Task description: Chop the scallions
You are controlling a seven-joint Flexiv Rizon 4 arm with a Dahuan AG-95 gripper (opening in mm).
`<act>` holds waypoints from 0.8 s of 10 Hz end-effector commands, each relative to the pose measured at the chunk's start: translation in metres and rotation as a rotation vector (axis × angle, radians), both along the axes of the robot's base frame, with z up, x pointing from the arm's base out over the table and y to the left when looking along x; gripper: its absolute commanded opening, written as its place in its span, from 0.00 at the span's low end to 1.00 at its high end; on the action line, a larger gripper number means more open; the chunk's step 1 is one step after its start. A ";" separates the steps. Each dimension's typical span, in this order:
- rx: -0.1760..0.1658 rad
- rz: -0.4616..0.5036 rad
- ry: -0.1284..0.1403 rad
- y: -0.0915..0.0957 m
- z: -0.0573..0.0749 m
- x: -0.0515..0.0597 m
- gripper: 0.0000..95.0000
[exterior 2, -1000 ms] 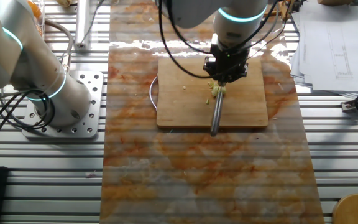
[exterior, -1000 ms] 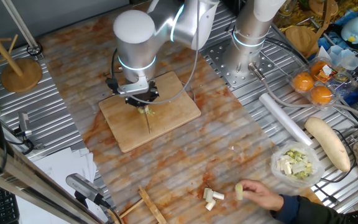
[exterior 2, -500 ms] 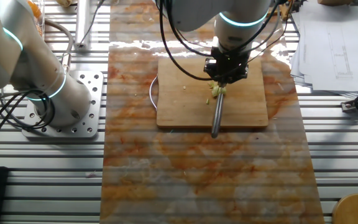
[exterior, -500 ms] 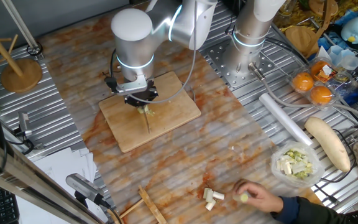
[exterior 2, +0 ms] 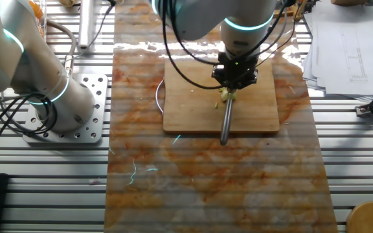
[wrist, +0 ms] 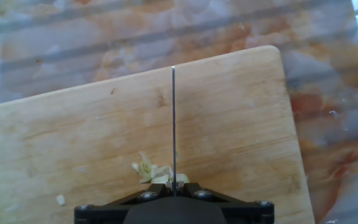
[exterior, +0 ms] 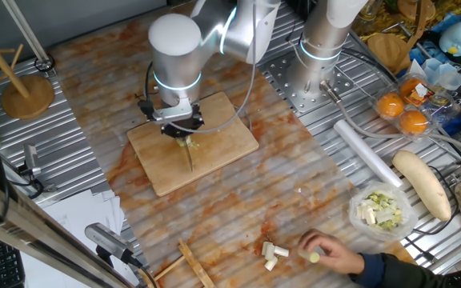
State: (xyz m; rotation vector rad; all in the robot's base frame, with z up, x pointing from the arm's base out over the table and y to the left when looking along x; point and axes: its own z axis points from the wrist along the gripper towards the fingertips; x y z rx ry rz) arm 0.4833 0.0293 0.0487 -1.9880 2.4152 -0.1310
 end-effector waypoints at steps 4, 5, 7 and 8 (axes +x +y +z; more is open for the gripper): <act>0.037 0.010 -0.024 -0.011 -0.041 -0.003 0.00; 0.041 -0.011 -0.022 -0.003 -0.042 0.003 0.00; 0.034 -0.077 -0.020 0.017 -0.040 0.012 0.00; 0.026 -0.089 -0.016 0.024 -0.038 0.015 0.00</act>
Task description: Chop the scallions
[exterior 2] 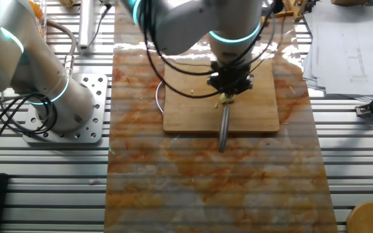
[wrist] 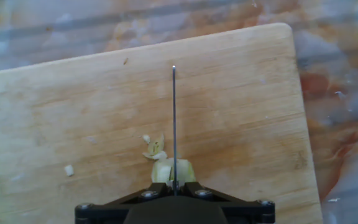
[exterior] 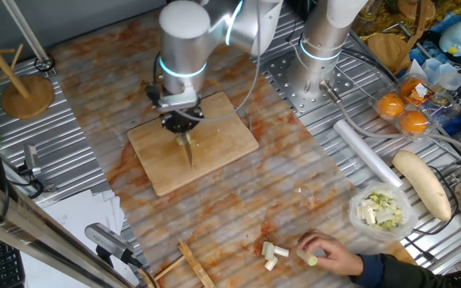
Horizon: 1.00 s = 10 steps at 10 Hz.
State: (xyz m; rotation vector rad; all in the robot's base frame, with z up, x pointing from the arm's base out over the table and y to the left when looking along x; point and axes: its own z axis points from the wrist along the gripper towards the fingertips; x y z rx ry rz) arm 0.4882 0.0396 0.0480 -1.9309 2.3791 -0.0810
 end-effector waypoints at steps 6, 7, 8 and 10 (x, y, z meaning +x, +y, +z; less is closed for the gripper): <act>-0.082 -0.003 -0.001 -0.003 -0.036 0.000 0.00; -0.075 0.015 0.001 -0.012 -0.037 -0.004 0.00; -0.062 0.027 -0.006 -0.022 -0.044 -0.009 0.00; -0.030 0.032 -0.019 -0.030 -0.046 -0.015 0.00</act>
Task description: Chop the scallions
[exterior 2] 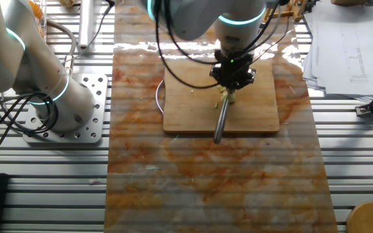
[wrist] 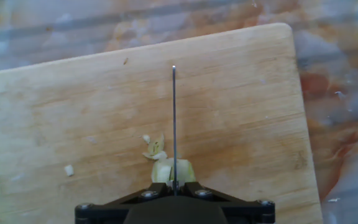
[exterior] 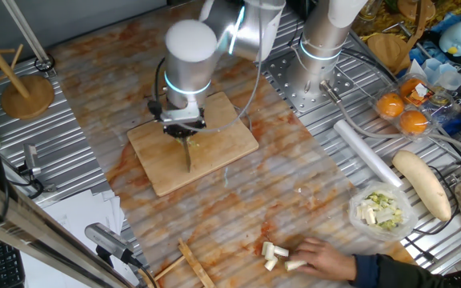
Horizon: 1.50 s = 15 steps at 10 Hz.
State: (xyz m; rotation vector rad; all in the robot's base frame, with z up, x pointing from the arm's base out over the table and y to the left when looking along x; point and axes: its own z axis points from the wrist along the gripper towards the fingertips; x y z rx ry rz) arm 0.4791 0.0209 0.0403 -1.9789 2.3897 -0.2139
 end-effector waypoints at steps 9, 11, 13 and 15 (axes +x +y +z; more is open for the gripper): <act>0.067 -0.021 0.006 -0.005 -0.045 -0.006 0.00; 0.081 -0.073 0.069 0.004 -0.033 -0.004 0.00; 0.063 -0.046 0.049 0.004 -0.025 -0.007 0.00; 0.060 -0.053 0.043 0.004 -0.026 -0.008 0.00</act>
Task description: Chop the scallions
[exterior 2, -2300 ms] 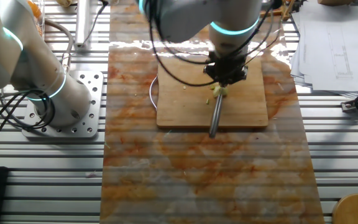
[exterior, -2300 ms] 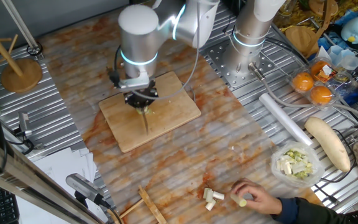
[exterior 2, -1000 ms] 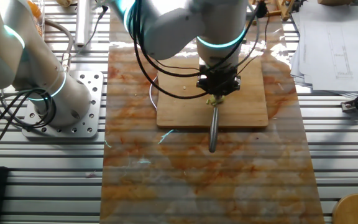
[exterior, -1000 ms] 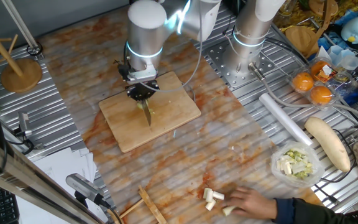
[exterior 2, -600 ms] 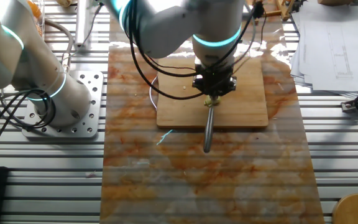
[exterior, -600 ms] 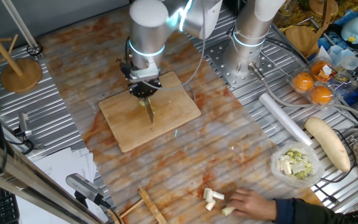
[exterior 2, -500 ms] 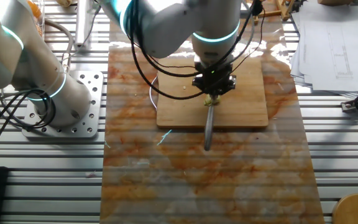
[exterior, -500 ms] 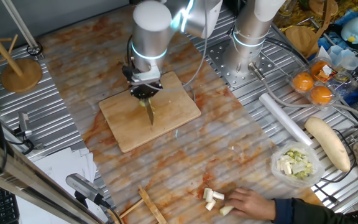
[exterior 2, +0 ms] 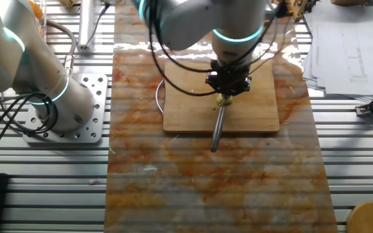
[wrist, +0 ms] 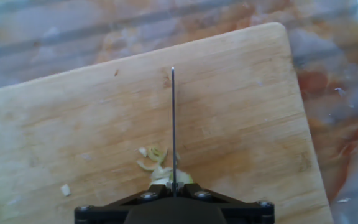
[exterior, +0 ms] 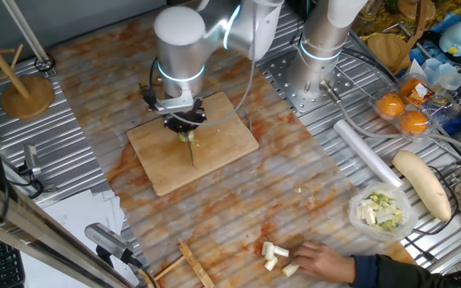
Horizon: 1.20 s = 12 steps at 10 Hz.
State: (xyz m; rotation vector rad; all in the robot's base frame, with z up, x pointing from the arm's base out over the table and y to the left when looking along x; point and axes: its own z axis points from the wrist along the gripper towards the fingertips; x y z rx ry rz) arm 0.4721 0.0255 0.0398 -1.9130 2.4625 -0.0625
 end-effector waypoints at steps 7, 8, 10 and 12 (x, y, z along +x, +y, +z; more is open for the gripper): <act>0.002 -0.205 0.096 0.018 0.030 0.003 0.00; 0.011 -0.248 0.113 0.018 0.030 0.003 0.00; -0.007 -0.363 0.122 0.018 0.033 0.001 0.00; -0.010 -0.558 0.156 0.018 0.033 0.000 0.00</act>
